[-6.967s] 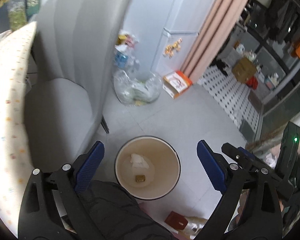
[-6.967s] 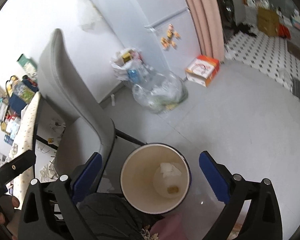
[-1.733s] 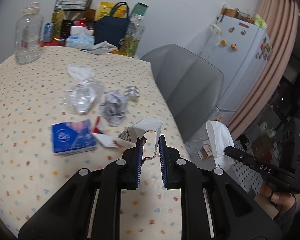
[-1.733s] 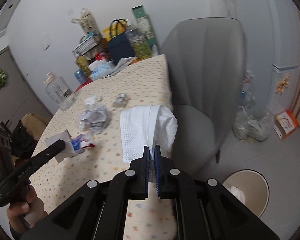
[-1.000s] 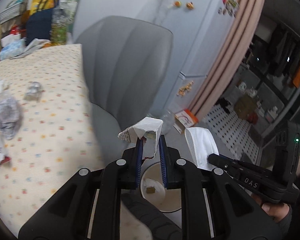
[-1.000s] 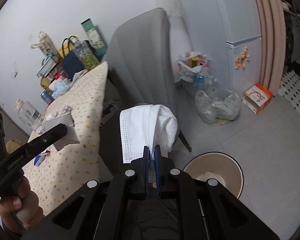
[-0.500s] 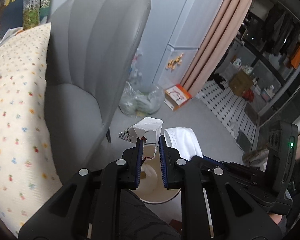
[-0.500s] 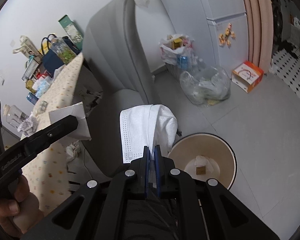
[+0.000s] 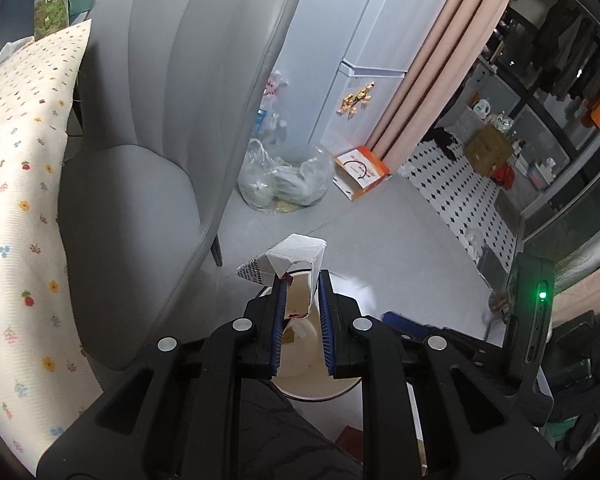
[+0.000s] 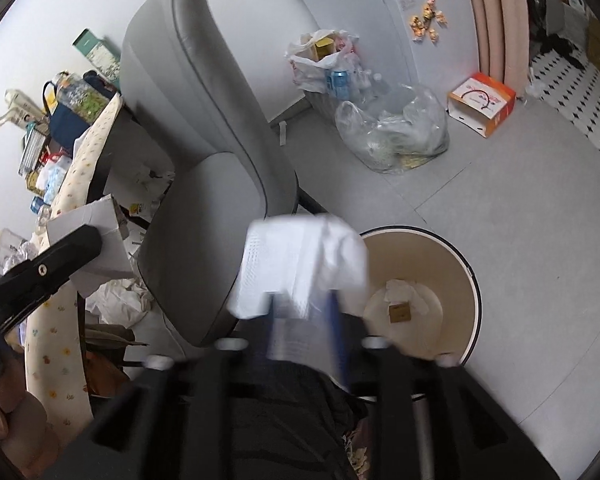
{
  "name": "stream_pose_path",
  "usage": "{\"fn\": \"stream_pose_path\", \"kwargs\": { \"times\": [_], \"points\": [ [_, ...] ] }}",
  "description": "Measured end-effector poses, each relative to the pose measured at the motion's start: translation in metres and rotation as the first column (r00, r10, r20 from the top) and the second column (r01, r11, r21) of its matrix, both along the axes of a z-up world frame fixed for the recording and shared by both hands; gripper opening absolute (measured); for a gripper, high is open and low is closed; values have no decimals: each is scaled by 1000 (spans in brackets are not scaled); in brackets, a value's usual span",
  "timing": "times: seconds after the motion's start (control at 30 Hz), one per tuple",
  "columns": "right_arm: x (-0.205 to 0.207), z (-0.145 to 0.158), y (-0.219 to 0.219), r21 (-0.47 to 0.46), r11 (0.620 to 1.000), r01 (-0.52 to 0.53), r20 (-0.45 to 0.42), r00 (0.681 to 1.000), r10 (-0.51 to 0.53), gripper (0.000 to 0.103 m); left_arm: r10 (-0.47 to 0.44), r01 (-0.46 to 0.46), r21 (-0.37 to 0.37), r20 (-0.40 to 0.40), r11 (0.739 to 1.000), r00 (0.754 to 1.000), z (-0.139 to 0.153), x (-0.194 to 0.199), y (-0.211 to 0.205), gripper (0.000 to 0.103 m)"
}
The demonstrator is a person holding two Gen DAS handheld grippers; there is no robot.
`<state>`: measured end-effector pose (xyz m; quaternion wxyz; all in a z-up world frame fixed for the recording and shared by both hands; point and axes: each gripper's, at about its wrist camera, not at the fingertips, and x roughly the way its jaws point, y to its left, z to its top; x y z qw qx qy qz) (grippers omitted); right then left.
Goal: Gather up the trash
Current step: 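Open both grippers to drop the mask and paper into the wastebasket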
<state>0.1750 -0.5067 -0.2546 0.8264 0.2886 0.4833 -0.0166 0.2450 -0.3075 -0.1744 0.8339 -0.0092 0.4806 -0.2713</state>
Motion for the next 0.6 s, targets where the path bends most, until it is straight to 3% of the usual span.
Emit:
{"fn": "stream_pose_path", "kwargs": {
  "times": [0.37, 0.43, 0.53, 0.57, 0.6],
  "points": [
    [-23, 8, -48, -14, 992, 124, 12, 992, -124, 49, -35, 35, 45, -18, 998, 999, -13, 1, -21, 16],
    [-29, 13, -62, -18, 987, 162, 23, 987, -161, 55, -58, 59, 48, -27, 997, 998, -17, -1, -30, 16],
    [-39, 18, -79, -25, 978, 207, 36, 978, -206, 56, -113, 116, 50, -57, 992, 992, -22, -6, -45, 17],
    [-42, 19, -84, -26, 976, 217, 39, 976, -216, 57, -129, 133, 59, -61, 989, 990, -23, -8, -51, 23],
    [-44, 20, -88, -29, 974, 226, 42, 973, -225, 58, -143, 147, 66, -67, 987, 988, -24, -9, -56, 43]
  ]
}}
